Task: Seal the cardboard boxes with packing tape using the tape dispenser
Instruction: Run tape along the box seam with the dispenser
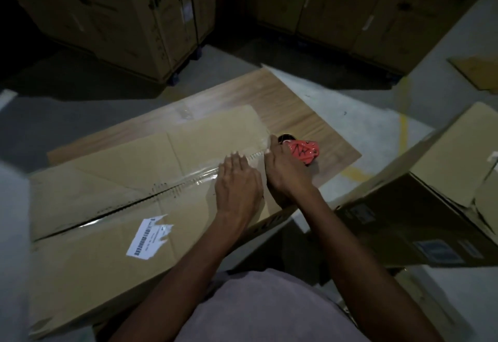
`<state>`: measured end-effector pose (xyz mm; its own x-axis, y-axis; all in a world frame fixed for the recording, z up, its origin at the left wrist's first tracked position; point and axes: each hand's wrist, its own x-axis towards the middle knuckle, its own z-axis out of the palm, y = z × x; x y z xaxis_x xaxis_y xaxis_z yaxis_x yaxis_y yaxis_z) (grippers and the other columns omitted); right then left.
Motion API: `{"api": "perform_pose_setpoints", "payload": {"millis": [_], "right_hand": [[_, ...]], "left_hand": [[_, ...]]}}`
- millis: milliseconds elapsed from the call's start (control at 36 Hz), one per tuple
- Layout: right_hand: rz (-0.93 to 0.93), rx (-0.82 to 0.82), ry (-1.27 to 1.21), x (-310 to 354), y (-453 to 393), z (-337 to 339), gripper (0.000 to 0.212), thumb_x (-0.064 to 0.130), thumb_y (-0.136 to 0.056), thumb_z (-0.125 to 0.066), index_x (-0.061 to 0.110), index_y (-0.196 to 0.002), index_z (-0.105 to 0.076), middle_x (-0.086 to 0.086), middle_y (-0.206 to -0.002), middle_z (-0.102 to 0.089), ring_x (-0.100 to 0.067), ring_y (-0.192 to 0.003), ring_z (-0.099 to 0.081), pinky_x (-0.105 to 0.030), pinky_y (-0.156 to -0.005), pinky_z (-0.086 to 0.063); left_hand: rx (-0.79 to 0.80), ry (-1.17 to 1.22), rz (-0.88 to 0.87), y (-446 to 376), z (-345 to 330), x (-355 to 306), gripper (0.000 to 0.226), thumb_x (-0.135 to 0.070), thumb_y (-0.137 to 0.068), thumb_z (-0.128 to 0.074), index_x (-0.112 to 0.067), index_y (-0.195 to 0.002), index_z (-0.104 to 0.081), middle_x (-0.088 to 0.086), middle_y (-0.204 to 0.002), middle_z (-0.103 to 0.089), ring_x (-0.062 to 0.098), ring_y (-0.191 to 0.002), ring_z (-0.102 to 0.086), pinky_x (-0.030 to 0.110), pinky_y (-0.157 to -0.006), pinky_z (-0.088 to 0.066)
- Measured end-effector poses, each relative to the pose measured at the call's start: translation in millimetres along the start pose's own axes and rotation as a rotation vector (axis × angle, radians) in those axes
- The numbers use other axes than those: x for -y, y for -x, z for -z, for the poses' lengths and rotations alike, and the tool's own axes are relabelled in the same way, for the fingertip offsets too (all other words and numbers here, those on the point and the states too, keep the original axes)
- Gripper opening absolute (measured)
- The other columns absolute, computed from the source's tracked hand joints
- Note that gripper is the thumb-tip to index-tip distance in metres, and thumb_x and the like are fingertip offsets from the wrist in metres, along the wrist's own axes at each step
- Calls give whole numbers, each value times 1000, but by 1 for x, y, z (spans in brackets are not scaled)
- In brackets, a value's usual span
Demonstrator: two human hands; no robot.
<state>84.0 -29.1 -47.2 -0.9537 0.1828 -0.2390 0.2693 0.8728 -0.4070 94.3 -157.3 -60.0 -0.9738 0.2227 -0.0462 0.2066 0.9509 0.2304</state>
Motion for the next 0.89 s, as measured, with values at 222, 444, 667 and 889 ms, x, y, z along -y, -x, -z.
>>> {"api": "perform_pose_setpoints", "payload": {"millis": [222,444,667,889], "right_hand": [[-73,-40,191,14,-2,-4,61,35,-113,-23,21,-168,-1,-4,-176,3,-37,-161,-3,-63,-125,-18],[258,63,371,26,6,-26,64,31,-112,-24,14,-168,3,-4,-176,12,-34,-160,16,-56,-127,2],[204,-6,373,12,2,-9,57,38,-112,-19,27,-168,-11,4,-176,3,-36,-160,16,-59,-126,7],[314,65,296,43,24,-34,62,35,-112,-19,16,-168,-4,-2,-176,10,-35,-158,22,-56,-128,4]], "left_hand": [[-44,31,115,17,7,54,52,-24,-108,-30,3,-151,-39,22,-159,-37,32,-148,-35,41,-123,-20],[-29,-18,83,14,6,60,55,-28,-110,-21,-2,-157,-27,16,-166,-24,26,-154,-21,37,-126,-10],[-193,145,104,37,18,64,39,-17,-102,-53,5,-132,-63,24,-139,-59,36,-128,-60,45,-109,-44],[-85,97,249,29,20,58,50,-31,-108,-33,-5,-147,-49,12,-154,-49,23,-142,-46,36,-114,-37]]}}
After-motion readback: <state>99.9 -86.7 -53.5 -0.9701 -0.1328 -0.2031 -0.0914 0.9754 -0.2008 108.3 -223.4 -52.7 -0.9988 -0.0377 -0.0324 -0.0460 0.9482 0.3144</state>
